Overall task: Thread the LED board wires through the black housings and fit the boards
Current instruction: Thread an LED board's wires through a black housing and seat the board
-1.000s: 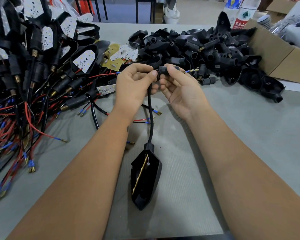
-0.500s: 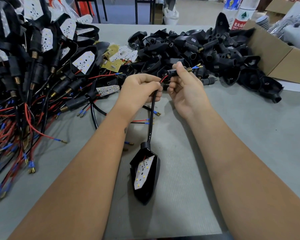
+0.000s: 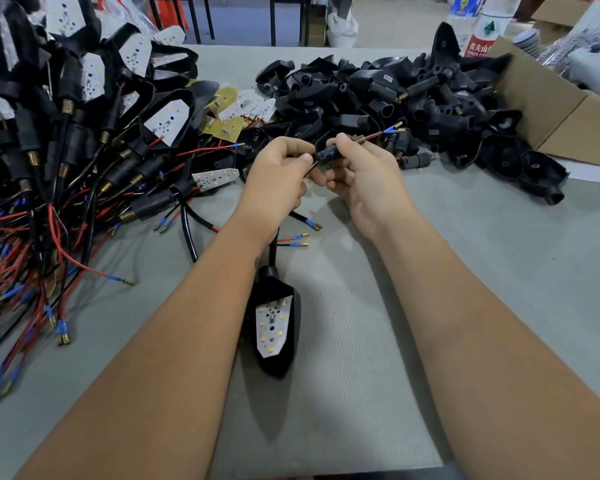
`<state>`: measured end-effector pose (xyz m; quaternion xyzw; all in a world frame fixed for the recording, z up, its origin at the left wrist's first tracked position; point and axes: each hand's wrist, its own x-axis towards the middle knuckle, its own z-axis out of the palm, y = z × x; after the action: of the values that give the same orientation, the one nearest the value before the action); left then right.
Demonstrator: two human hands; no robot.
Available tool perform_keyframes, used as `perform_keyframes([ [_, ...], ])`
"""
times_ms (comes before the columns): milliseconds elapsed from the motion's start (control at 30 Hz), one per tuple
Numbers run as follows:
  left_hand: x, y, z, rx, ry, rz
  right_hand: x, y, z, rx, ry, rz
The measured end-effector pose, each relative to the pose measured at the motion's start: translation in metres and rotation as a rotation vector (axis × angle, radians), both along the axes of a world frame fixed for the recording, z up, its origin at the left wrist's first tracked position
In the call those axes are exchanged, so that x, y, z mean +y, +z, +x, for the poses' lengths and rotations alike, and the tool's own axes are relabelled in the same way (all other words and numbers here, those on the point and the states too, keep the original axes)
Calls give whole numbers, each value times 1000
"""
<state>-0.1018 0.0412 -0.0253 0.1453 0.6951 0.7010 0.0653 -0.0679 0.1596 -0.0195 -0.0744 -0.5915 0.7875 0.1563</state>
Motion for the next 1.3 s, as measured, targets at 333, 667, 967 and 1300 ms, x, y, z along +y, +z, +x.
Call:
perform_keyframes([
  [333, 1, 8, 4, -185, -50, 64, -2, 0, 0, -51, -5, 166],
  [667, 4, 7, 14, -41, -179, -115, -1, 2, 1, -55, -32, 449],
  [967, 2, 4, 7, 57, -54, -208, -1, 0, -3, -85, 57, 387],
  [1300, -1, 5, 1, -5, -200, -232, 19, -4, -3, 8, -89, 54],
])
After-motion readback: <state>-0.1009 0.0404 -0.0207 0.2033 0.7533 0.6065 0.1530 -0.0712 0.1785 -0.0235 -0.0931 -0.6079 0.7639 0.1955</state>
